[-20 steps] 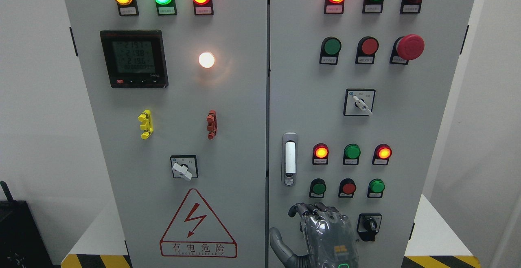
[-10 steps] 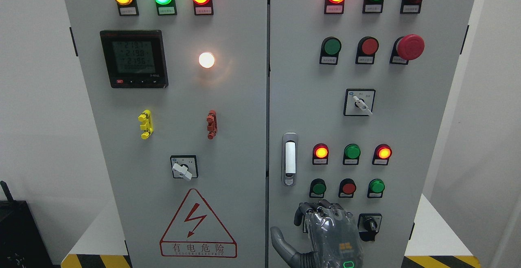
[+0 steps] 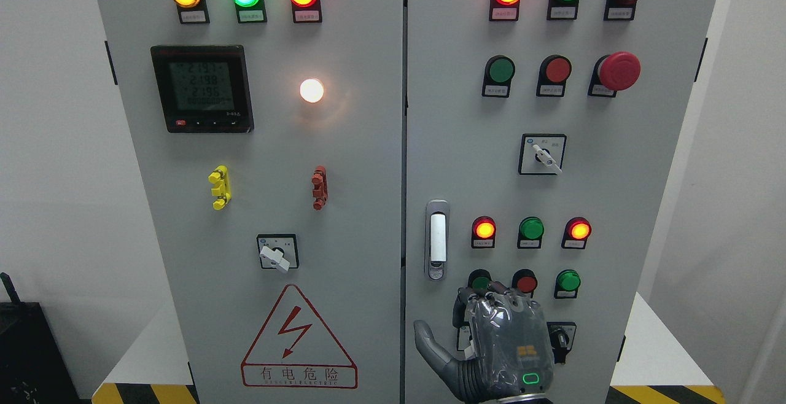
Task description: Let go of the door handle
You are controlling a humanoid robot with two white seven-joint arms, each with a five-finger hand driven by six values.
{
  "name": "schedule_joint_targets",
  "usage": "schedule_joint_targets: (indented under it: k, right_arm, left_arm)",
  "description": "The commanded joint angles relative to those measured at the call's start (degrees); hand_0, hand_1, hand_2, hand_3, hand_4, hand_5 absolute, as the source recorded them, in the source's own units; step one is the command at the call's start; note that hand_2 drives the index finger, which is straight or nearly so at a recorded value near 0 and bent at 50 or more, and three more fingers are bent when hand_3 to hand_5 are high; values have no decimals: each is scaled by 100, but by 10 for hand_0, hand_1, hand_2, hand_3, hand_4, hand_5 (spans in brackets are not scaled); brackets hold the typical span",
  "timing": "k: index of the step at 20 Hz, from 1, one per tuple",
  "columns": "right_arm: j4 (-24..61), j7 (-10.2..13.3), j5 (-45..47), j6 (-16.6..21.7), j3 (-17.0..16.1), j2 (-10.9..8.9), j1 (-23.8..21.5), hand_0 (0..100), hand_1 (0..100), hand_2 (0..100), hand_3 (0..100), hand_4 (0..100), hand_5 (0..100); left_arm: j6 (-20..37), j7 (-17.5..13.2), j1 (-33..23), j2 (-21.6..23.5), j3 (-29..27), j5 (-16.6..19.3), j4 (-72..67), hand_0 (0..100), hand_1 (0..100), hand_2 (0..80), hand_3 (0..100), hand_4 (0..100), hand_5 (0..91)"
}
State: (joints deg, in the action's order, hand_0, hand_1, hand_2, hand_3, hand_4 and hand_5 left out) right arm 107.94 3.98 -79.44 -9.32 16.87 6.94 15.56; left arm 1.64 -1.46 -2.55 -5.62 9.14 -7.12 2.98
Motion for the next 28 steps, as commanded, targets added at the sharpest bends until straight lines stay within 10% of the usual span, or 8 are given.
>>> schedule_joint_targets:
  k: [1, 28]
  right_arm:
    - [-45, -143, -318, -9, -9, -25, 272, 197, 300, 733, 946, 749, 661]
    - [-423, -424, -590, -422, 44, 45, 1027, 211, 306, 762, 976, 770, 682]
  left_arm:
    - [-5, -3, 0, 0, 0, 0, 0, 0, 0, 47, 105, 3, 0]
    - [-5, -3, 0, 0, 0, 0, 0, 0, 0, 47, 105, 5, 0]
